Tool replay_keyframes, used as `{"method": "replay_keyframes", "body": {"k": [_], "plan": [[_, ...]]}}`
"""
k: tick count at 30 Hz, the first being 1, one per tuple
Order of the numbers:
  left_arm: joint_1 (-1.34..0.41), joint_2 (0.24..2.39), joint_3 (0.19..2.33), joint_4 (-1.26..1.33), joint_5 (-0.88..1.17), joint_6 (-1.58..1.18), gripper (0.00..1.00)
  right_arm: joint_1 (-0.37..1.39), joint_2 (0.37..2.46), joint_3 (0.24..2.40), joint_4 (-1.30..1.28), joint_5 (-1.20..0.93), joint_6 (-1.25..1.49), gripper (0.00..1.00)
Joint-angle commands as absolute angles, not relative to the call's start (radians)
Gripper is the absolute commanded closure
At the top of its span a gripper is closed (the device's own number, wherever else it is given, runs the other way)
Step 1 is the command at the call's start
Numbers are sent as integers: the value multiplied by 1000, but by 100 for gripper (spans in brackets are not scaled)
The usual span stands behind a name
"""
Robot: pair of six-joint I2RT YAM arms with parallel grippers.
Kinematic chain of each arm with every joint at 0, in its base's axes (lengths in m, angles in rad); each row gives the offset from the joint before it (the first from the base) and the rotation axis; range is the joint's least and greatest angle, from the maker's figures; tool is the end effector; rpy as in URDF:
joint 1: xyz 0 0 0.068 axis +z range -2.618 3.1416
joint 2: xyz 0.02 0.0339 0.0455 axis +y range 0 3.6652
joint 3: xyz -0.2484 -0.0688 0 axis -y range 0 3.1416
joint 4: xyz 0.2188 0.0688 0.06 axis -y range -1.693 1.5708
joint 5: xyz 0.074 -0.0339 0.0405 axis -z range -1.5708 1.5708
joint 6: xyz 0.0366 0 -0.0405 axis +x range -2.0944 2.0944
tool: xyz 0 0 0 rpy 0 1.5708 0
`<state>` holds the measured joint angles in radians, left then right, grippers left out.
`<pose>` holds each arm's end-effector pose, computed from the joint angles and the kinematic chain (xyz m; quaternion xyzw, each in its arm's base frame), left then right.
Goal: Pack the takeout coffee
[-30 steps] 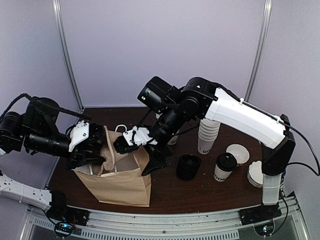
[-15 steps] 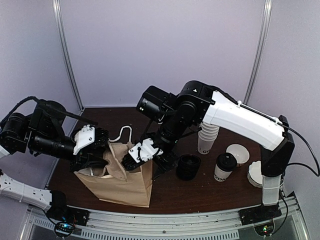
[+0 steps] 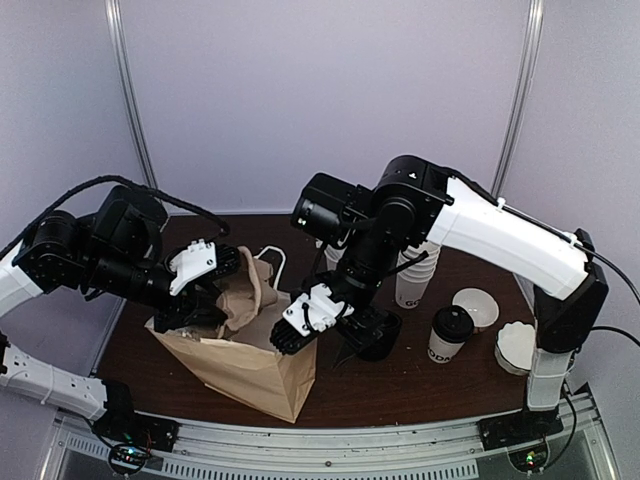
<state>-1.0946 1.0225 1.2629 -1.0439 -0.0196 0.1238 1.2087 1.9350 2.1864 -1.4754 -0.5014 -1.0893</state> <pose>0.0765 -0.1468 0.3563 0.5276 0.7626 -0.1666 0.3353 0.1045 0.3256 0.3584 -0.8881 0.3516 0.2539 0.1523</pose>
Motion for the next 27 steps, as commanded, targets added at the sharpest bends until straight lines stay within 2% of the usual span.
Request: {"method": "replay_keyframes", "body": {"k": [1, 9, 17, 27], "plan": [[-1053, 1034, 1309, -1062, 74, 150, 76, 1218, 1910, 2187, -1516, -575, -1114, 24], [-1048, 1143, 1358, -1191, 252, 277, 71, 1221, 1915, 2196, -1507, -567, -1120, 23], [-1049, 1179, 1391, -1283, 240, 328, 71, 1192, 1900, 2228, -1533, -552, -1135, 23], [-1049, 1322, 1411, -1358, 244, 348, 72, 1157, 1859, 2330, -1609, -650, -1146, 20]]}}
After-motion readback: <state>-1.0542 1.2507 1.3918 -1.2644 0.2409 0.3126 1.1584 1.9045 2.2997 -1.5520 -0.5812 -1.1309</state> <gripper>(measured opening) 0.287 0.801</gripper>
